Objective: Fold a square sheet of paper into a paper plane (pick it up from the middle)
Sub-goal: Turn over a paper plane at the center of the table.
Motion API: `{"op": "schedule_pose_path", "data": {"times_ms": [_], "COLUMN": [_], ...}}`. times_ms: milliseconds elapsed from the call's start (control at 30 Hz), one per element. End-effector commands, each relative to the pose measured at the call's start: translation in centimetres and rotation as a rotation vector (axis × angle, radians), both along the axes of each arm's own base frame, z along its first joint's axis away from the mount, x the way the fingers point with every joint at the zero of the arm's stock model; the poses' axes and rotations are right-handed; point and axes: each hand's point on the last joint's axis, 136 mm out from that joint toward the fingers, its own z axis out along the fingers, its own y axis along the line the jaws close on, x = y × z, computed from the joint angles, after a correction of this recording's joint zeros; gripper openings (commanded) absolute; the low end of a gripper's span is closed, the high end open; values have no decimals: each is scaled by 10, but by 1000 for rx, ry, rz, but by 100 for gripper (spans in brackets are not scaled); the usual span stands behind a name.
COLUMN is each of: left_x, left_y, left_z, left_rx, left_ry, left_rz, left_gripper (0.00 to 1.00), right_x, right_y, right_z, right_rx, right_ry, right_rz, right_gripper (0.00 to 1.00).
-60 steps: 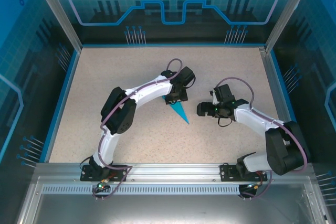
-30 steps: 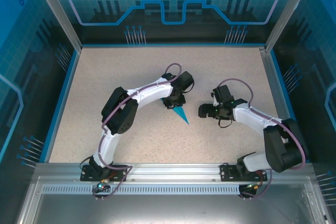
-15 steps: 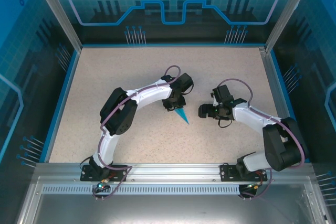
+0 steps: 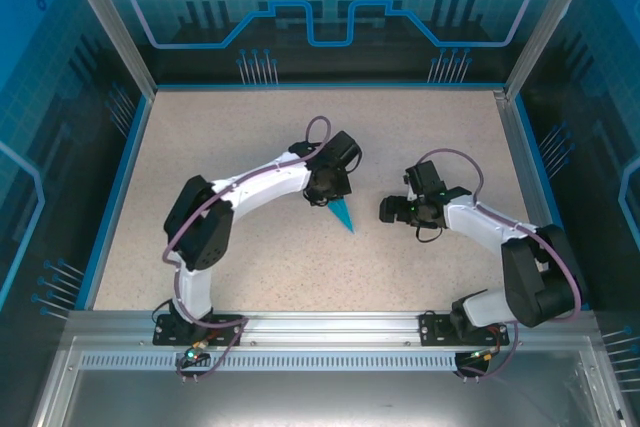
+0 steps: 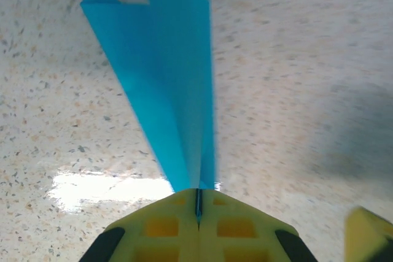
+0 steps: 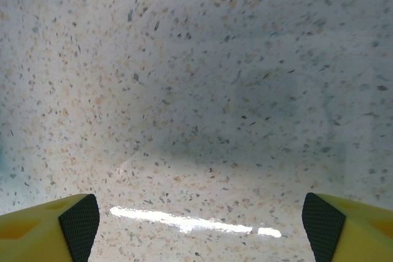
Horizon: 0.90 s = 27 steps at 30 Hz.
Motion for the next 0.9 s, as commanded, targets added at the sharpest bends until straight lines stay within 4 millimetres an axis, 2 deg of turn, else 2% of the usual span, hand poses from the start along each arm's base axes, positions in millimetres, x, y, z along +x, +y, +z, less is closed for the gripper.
{"op": "schedule_pose_path", "data": {"times_ms": [0,200,300,433,600,700,867], "left_x": [9,16,17,17,20,20,19], "left_y": [-10,-22,-33,-49,-64,-70,-72], "left_z": [34,56,57,43,21,6,-20], "left_rx": [-122,-327,-401,-490,-539,-563,-578], "left_ry": [-105,-166,-185,-184,-157,-130,-88], "left_rz": [-93,-179,-229,-285,-332,-339,-321], "left_gripper": [0,0,0,0,0,0,0], "right_x": [2,4,5,6,4,5,9], "right_y": [-10,-14,-12,-7,14,27,49], "right_z": [12,32,45,63,86,91,85], "right_rx": [70,193,223,252,375,419,455], "right_ry": [-27,-74,-98,-128,-179,-173,-136], "right_rz": [-89,-134,-128,-95,-13,15,51], "right_gripper": [89,89,89,88,83,76,59]}}
